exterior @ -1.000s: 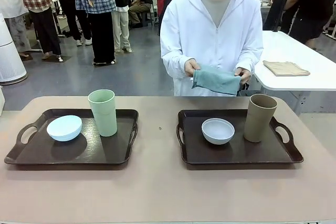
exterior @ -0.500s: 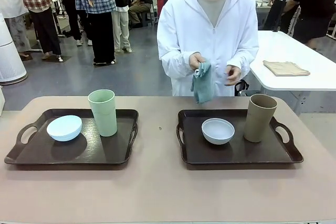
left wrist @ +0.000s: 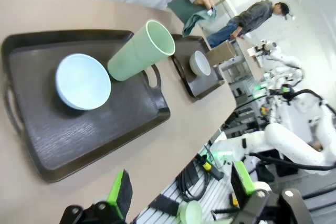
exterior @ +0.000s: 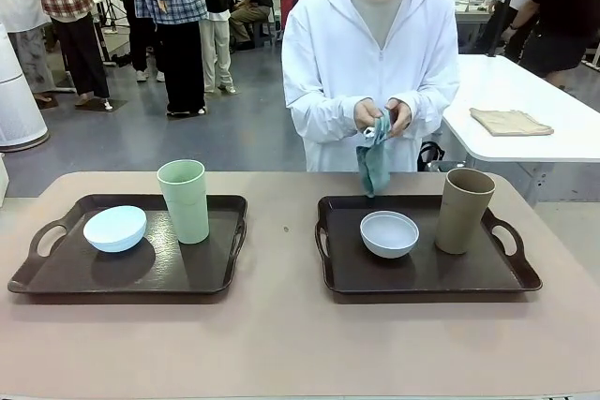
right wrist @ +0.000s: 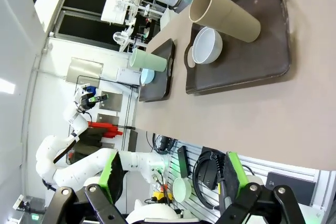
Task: Set up a tray with a mat and arrange the tableware.
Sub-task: Pick up the Picnic Bowl and Reusable plastic cup from the Handle tray in front of the human's position and hold them in the air.
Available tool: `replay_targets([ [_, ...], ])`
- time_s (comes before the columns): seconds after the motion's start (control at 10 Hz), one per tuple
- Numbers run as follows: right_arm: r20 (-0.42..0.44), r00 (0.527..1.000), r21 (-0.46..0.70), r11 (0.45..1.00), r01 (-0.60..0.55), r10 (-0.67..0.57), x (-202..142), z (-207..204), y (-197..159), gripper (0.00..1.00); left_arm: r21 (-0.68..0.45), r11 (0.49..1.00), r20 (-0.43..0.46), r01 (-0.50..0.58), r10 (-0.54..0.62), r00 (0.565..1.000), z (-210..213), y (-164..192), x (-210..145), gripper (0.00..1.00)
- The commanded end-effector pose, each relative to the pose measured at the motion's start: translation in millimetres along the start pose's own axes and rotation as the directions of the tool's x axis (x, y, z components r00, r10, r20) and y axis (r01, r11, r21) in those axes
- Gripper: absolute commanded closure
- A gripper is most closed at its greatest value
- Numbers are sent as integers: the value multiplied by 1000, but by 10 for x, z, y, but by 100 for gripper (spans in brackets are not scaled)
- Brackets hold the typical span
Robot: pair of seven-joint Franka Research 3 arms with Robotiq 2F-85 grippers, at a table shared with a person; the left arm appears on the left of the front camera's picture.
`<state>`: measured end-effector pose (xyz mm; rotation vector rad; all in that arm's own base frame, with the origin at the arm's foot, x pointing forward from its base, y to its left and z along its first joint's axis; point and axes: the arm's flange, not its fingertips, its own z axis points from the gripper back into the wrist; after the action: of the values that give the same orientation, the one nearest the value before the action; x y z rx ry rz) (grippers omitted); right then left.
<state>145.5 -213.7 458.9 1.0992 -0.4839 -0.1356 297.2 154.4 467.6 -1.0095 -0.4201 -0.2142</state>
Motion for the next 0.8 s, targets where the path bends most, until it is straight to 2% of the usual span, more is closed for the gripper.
replay_targets([
  [0.0, -22, 990, -46, 989, -141, 140, 274, -100, 88, 0, 96, 995, -116, 31, -20, 993, -232, -282, 275, 0],
  [0.2, -50, 936, -44, 936, -350, 348, 558, -211, 157, 0, 205, 974, -184, 98, -60, 981, -501, -843, 539, 0],
  [0.3, -65, 887, -88, 883, -462, 457, 703, -267, 144, 0, 227, 966, -207, 122, -75, 975, -642, -1118, 632, 0],
  [0.4, -93, 825, -117, 817, -565, 557, 849, -327, 127, 0, 253, 957, -230, 144, -85, 969, -827, -1371, 694, 0],
  [0.5, -140, 758, -63, 758, -649, 637, 954, -397, 134, 0, 282, 946, -256, 162, -88, 963, -1053, -1594, 719, 0],
  [0.6, -220, 670, -6, 685, -728, 709, 1032, -458, 148, 0, 324, 930, -282, 175, -82, 956, -1309, -1799, 765, 0],
  [0.7, -303, 602, 56, 645, -762, 739, 1069, -513, 177, 0, 369, 911, -303, 185, -71, 950, -1601, -2031, 814, 0],
])
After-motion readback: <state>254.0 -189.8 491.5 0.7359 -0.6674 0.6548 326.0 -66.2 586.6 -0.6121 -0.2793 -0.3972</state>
